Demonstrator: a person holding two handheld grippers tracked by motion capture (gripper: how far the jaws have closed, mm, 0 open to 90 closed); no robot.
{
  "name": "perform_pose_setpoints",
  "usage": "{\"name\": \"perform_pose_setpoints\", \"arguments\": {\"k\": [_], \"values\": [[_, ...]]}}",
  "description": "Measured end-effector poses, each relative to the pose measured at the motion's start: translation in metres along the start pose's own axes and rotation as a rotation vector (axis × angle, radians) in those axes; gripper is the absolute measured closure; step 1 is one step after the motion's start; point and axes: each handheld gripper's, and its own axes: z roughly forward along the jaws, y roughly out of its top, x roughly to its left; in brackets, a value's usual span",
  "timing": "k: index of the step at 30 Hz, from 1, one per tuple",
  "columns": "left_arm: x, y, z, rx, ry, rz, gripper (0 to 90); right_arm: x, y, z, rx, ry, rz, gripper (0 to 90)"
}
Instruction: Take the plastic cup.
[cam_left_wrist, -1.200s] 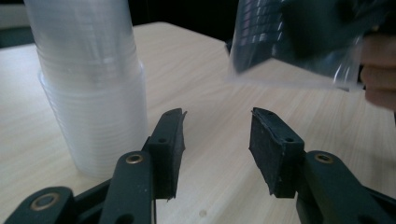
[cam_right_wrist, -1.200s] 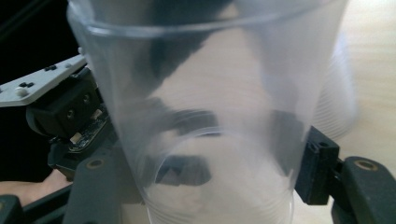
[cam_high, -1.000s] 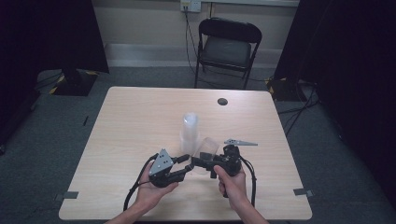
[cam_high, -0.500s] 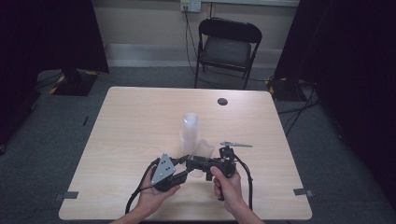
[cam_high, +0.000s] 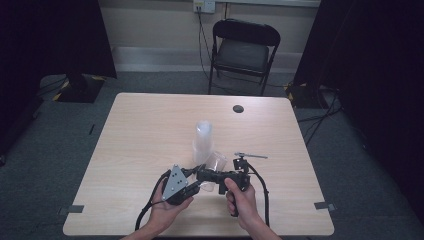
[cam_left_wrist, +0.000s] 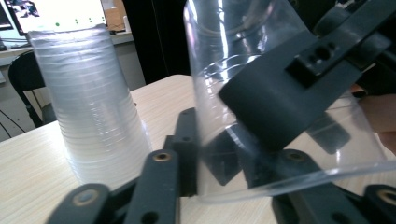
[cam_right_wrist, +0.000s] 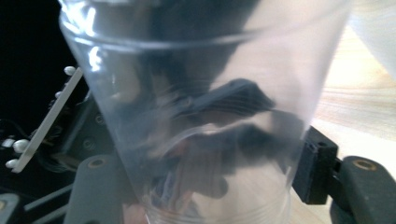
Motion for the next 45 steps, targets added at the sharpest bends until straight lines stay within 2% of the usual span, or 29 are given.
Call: {"name": "perform_pose_setpoints", "arguments": {"k": [2,6,15,22,26,30,34,43,45], "values": [[0.001,0.0,0.0,-0.003,-0.006,-0.018,76.2,0.0,0.0,0.0,0.004,0.01,0.004,31.0],[0.006,0.001,-0.002,-0.014,-0.01,-0.057,81.9,0.001,0.0,0.001,0.003,0.012,-0.024,27.5],[0.011,0.002,-0.004,0.011,-0.029,-0.089,85.1,0.001,0.001,0.001,-0.009,0.001,-0.052,20.2],[0.023,0.001,-0.007,0.013,0.006,-0.128,86.6,0.001,0.002,-0.003,-0.011,-0.002,-0.07,18.9],[0.028,0.0,-0.007,0.027,0.012,-0.147,86.8,0.002,0.002,-0.005,-0.01,-0.034,-0.097,19.1],[0.032,0.0,-0.008,0.04,0.024,-0.163,87.4,0.001,0.003,-0.007,-0.015,-0.071,-0.153,19.0],[0.038,-0.001,-0.01,0.059,0.023,-0.202,87.7,0.002,0.003,-0.01,-0.008,-0.12,-0.192,21.6],[0.043,0.002,-0.016,0.093,0.013,-0.208,89.1,0.0,0.004,-0.018,-0.003,-0.187,-0.242,21.5],[0.044,0.003,-0.019,0.104,0.005,-0.215,89.5,0.001,0.005,-0.021,-0.001,-0.202,-0.266,21.5]]}}
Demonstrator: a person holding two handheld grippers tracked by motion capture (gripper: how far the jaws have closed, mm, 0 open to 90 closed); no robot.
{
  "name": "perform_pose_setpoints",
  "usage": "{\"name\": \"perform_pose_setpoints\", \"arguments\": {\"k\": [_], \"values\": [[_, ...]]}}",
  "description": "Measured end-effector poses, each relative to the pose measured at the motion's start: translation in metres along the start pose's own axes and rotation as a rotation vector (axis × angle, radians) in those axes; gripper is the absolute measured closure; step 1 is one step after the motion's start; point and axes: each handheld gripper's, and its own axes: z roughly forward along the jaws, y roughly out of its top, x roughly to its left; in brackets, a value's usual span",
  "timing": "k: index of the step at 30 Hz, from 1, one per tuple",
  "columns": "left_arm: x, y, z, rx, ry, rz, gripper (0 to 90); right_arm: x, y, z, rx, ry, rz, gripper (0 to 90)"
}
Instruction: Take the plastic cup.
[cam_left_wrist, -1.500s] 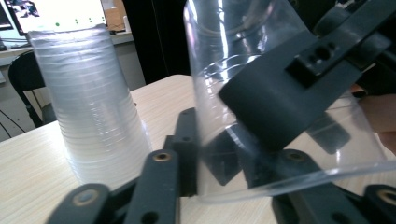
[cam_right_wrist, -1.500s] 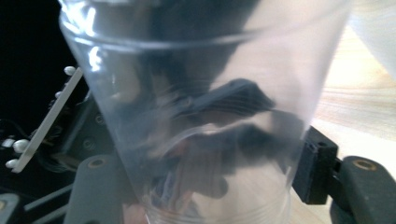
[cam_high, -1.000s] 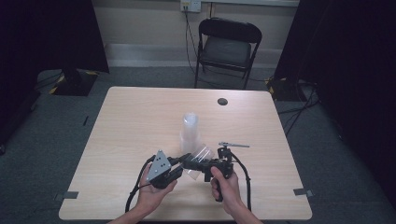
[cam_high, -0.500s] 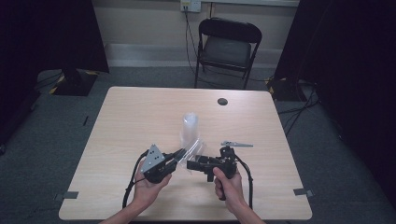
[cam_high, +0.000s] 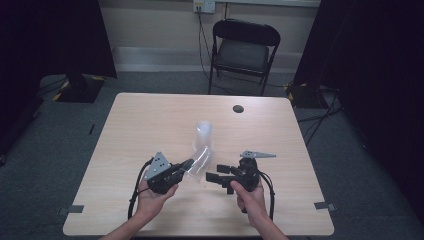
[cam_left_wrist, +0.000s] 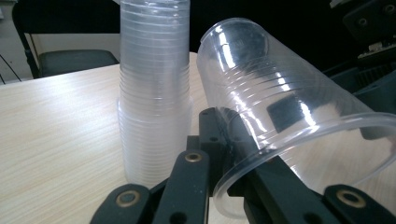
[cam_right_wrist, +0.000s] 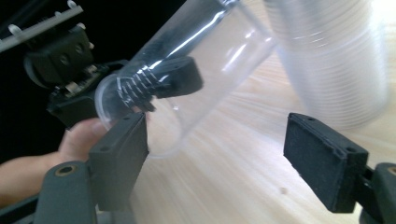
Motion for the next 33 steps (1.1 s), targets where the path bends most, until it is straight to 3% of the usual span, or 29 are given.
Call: {"name": "perform_pose_setpoints", "arguments": {"k": [6,14,19,23,27,33], "values": [[0.001,0.003,-0.002,0.049,-0.004,-0.017,89.8,-0.002,0.003,-0.009,-0.008,-0.038,-0.038,22.3],[0.001,0.004,0.0,0.157,-0.022,-0.024,90.0,-0.004,0.007,-0.018,-0.005,-0.058,-0.098,23.3],[-0.002,0.002,0.005,0.234,-0.023,0.027,90.0,-0.004,0.008,-0.023,0.004,-0.099,-0.151,22.0],[-0.005,0.0,0.009,0.281,-0.047,0.057,89.9,-0.002,0.007,-0.023,0.013,-0.102,-0.201,20.1],[-0.006,-0.002,0.012,0.304,-0.099,0.036,90.0,0.002,0.007,-0.019,0.06,-0.116,-0.254,15.6],[-0.006,-0.003,0.014,0.331,-0.1,0.067,90.0,0.01,0.004,-0.012,0.109,-0.139,-0.352,17.2]]}}
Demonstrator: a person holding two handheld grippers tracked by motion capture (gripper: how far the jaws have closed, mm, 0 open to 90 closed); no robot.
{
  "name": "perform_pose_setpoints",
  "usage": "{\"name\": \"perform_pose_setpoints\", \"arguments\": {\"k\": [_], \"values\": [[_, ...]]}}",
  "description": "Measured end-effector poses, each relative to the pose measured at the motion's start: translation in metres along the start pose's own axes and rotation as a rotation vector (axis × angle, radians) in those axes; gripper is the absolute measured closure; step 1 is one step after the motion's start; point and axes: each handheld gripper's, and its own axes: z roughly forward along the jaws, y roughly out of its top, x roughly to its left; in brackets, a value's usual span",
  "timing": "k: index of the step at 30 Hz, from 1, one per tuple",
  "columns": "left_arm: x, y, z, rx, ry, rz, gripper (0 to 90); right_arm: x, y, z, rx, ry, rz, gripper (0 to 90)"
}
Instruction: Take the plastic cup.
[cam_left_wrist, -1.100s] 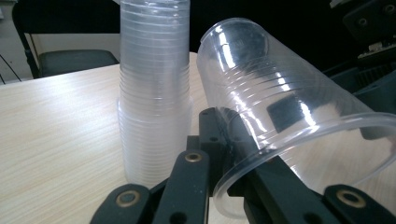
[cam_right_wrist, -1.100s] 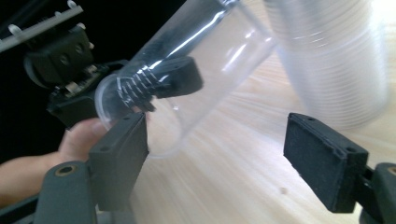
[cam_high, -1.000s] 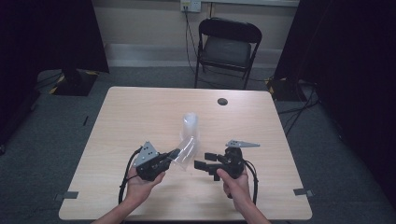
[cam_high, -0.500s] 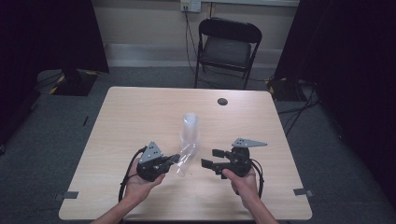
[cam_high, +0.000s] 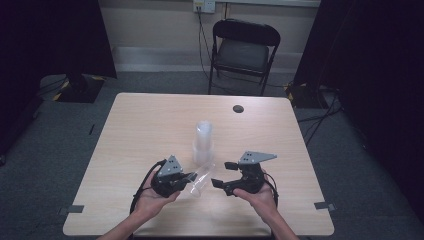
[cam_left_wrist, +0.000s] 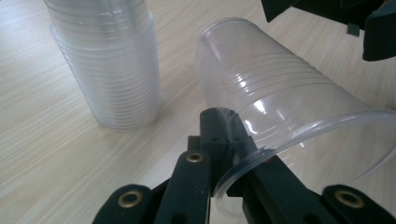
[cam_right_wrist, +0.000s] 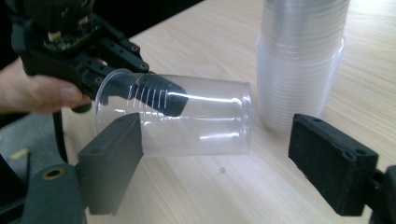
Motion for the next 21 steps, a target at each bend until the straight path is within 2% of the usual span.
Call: {"name": "perform_pose_setpoints", "arguments": {"k": [3,5,7,8,9,11,13,16,19,21], "values": [[0.002,-0.001,0.003,0.026,-0.031,-0.004,90.0,0.003,0.0,0.002,0.017,-0.001,-0.038,16.0],[0.003,-0.001,0.007,0.062,-0.084,-0.008,90.0,0.005,-0.001,0.003,0.027,0.008,-0.063,16.0],[0.003,-0.002,0.01,0.084,-0.102,-0.015,90.0,0.007,-0.002,0.005,0.034,0.007,-0.092,14.7],[0.003,-0.002,0.012,0.097,-0.107,-0.01,90.0,0.009,-0.002,0.006,0.045,0.004,-0.113,13.8],[0.004,-0.002,0.013,0.115,-0.13,-0.01,90.0,0.01,-0.002,0.007,0.054,-0.001,-0.138,14.0],[0.003,-0.003,0.015,0.133,-0.155,-0.013,90.0,0.013,-0.004,0.009,0.075,0.011,-0.181,14.0],[0.003,-0.004,0.016,0.139,-0.178,-0.025,90.0,0.016,-0.004,0.011,0.09,0.022,-0.208,14.4],[0.003,-0.003,0.015,0.14,-0.189,-0.044,90.0,0.02,-0.005,0.015,0.111,0.044,-0.244,14.7],[0.004,-0.003,0.014,0.136,-0.218,-0.072,90.0,0.024,-0.006,0.018,0.127,0.044,-0.268,14.7],[0.005,-0.004,0.014,0.138,-0.223,-0.093,90.0,0.026,-0.007,0.02,0.14,0.037,-0.28,14.0]]}}
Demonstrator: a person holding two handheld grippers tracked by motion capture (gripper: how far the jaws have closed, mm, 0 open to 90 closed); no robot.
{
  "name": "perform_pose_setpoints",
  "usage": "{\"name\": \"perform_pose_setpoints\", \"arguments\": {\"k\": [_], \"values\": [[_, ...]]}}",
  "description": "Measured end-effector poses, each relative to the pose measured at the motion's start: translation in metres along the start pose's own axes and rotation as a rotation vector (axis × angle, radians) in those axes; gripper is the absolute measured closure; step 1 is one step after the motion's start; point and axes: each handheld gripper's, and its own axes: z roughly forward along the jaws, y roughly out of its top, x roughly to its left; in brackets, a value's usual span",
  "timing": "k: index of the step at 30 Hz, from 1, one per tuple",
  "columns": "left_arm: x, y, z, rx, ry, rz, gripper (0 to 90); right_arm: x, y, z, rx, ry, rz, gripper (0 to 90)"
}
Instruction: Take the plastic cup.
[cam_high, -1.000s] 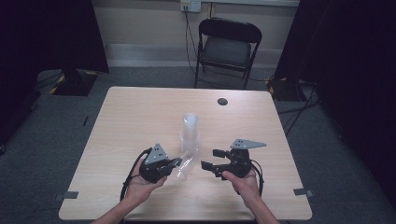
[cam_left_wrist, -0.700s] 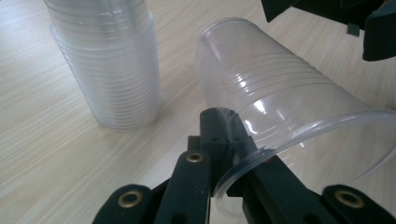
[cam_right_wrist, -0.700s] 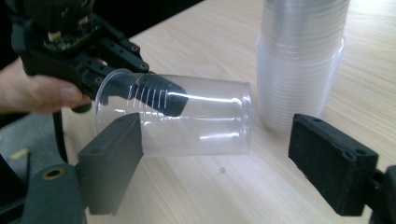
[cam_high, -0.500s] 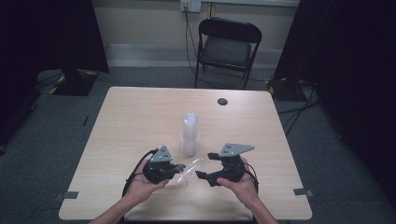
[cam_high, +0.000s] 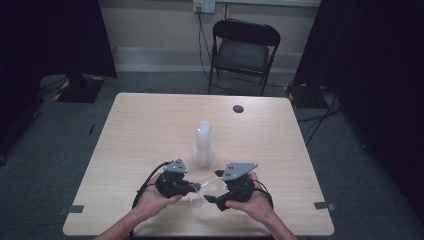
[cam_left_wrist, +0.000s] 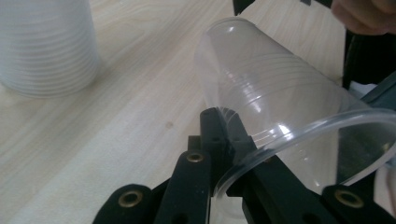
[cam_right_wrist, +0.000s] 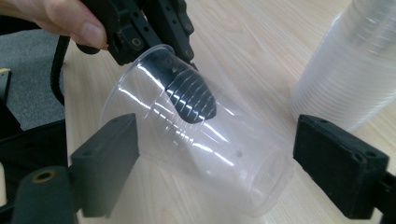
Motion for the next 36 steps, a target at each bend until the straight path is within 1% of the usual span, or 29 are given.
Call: {"name": "perform_pose_setpoints", "arguments": {"k": [1,4,8,10,13,15,16,18,19,22,23,26,29,30,32,33,36], "values": [[0.002,0.0,0.0,0.0,-0.01,-0.012,90.0,0.001,0.001,0.001,0.0,0.007,-0.005,13.9],[0.005,0.0,-0.001,-0.009,-0.026,-0.052,90.0,0.004,0.003,0.002,0.004,0.006,-0.036,13.6],[0.007,-0.001,0.0,-0.001,-0.027,-0.089,90.0,0.007,0.003,0.006,0.021,0.001,-0.075,13.3],[0.009,-0.001,0.0,0.005,-0.024,-0.103,90.0,0.009,0.002,0.008,0.033,-0.001,-0.099,13.1],[0.011,-0.002,0.0,0.002,-0.027,-0.12,90.0,0.012,0.003,0.012,0.057,-0.013,-0.123,11.6],[0.013,-0.002,-0.001,0.005,-0.036,-0.139,90.0,0.013,0.003,0.016,0.07,-0.02,-0.146,10.0],[0.013,-0.002,0.0,0.002,-0.031,-0.145,90.0,0.014,0.003,0.018,0.078,-0.023,-0.157,9.6],[0.015,-0.002,-0.001,0.01,-0.04,-0.155,90.0,0.015,0.003,0.021,0.092,-0.037,-0.176,8.8],[0.015,-0.003,-0.001,0.011,-0.036,-0.164,90.0,0.017,0.003,0.023,0.102,-0.043,-0.184,8.8],[0.014,-0.003,0.0,0.011,-0.038,-0.172,90.0,0.019,0.003,0.027,0.121,-0.057,-0.208,8.7],[0.015,-0.003,0.0,0.016,-0.048,-0.175,90.0,0.02,0.004,0.029,0.133,-0.068,-0.223,8.7],[0.016,-0.003,0.001,0.014,-0.053,-0.182,90.0,0.023,0.005,0.034,0.155,-0.096,-0.26,8.7],[0.016,-0.004,0.001,0.008,-0.063,-0.191,90.0,0.024,0.005,0.036,0.157,-0.11,-0.273,8.7],[0.016,-0.003,0.001,0.012,-0.07,-0.195,90.0,0.023,0.005,0.037,0.161,-0.118,-0.288,8.7],[0.015,-0.004,0.002,0.022,-0.07,-0.191,90.0,0.024,0.005,0.039,0.169,-0.119,-0.293,8.6],[0.015,-0.004,0.003,0.02,-0.068,-0.194,90.0,0.024,0.005,0.04,0.173,-0.121,-0.305,8.7],[0.014,-0.004,0.004,0.018,-0.074,-0.189,90.0,0.025,0.005,0.043,0.178,-0.104,-0.3,8.8]]}}
